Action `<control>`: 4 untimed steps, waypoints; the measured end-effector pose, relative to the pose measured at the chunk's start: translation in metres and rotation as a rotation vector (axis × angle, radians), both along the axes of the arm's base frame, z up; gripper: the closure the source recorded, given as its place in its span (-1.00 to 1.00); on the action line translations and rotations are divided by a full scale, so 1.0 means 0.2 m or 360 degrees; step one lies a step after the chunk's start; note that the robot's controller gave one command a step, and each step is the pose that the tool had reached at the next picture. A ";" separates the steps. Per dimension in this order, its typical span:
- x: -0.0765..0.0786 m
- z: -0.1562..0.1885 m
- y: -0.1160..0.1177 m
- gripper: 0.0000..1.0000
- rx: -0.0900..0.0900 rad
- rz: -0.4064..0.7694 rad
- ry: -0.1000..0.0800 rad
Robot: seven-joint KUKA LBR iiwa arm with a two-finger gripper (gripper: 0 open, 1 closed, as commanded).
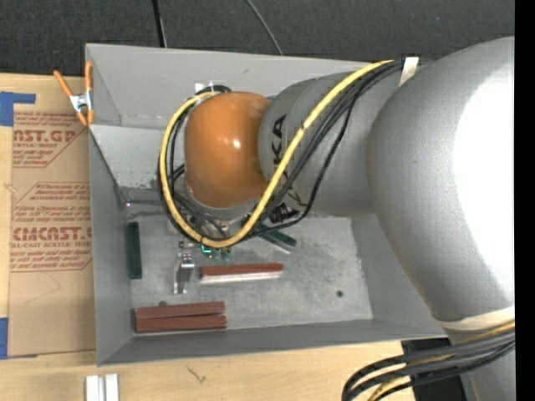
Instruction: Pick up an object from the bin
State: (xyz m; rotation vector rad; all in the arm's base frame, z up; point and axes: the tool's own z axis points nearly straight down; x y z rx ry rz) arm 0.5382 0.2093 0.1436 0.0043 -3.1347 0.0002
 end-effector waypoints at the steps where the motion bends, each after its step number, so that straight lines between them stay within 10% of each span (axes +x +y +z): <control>1: 0.01 0.02 0.00 -1.00 0.0002 -0.0003 -0.0011; 3: 0.09 -0.15 -0.36 -1.00 -0.0001 0.0277 -0.0011; 4: 0.04 -0.33 -0.45 1.00 0.0010 0.0656 -0.0046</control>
Offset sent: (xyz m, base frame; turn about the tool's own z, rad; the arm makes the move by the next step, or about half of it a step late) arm 0.0191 -0.0754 -0.0320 -0.0494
